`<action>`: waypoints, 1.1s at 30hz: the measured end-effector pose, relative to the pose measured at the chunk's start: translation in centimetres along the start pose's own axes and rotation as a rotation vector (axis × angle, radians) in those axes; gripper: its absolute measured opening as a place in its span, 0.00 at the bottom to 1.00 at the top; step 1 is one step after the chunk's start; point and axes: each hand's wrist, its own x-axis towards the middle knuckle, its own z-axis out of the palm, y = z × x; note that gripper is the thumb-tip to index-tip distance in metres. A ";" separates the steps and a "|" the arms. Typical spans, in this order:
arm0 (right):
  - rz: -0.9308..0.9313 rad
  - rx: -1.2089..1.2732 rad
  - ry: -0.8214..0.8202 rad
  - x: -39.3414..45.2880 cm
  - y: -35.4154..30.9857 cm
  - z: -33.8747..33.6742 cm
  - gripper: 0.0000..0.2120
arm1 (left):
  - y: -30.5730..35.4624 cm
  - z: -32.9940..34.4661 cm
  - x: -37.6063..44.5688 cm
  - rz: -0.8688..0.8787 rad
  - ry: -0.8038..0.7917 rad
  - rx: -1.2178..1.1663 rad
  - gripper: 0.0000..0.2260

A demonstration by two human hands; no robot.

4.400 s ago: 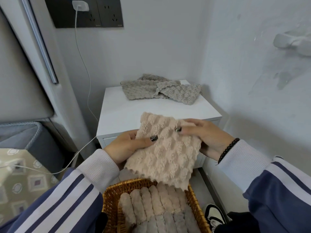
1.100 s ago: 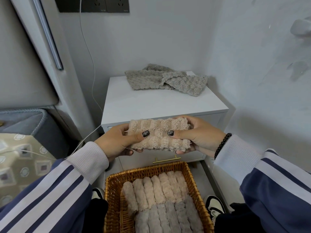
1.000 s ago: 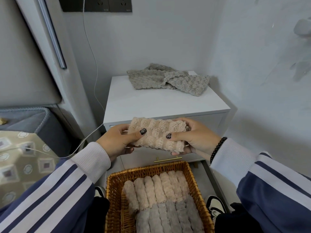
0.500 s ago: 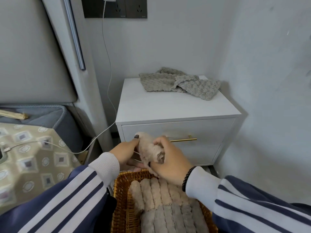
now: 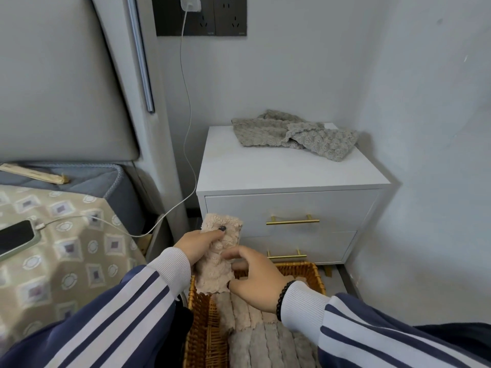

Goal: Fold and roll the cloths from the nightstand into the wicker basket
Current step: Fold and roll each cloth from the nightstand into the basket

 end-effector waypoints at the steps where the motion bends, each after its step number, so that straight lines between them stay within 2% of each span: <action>1: 0.017 0.014 0.008 0.1 0.4 0.2 0.21 | -0.4 0.0 0.3 -0.007 0.012 -0.013 0.33; 3: 0.054 0.042 0.019 0.3 1.1 0.9 0.22 | -1.1 0.0 0.6 -0.026 0.040 0.011 0.30; 7: 0.167 0.203 0.023 0.9 2.9 2.9 0.23 | -3.3 -0.1 2.1 -0.116 0.039 0.115 0.39; 11: 0.256 0.307 -0.012 1.1 4.8 5.4 0.28 | -4.4 0.6 1.7 -0.214 0.086 0.215 0.27; 16: 0.370 0.355 -0.067 1.8 8.1 9.2 0.33 | -7.7 1.4 3.3 -0.314 0.105 0.323 0.25; 27: 0.551 0.433 -0.108 4.6 14.4 12.9 0.28 | -14.0 1.8 7.1 -0.504 0.247 0.257 0.32; 31: 0.604 0.499 -0.093 5.6 15.9 13.3 0.29 | -15.3 1.8 8.4 -0.529 0.258 0.496 0.30; 33: 0.555 0.422 -0.094 6.3 16.5 13.3 0.27 | -15.6 1.9 9.1 -0.518 0.254 0.601 0.28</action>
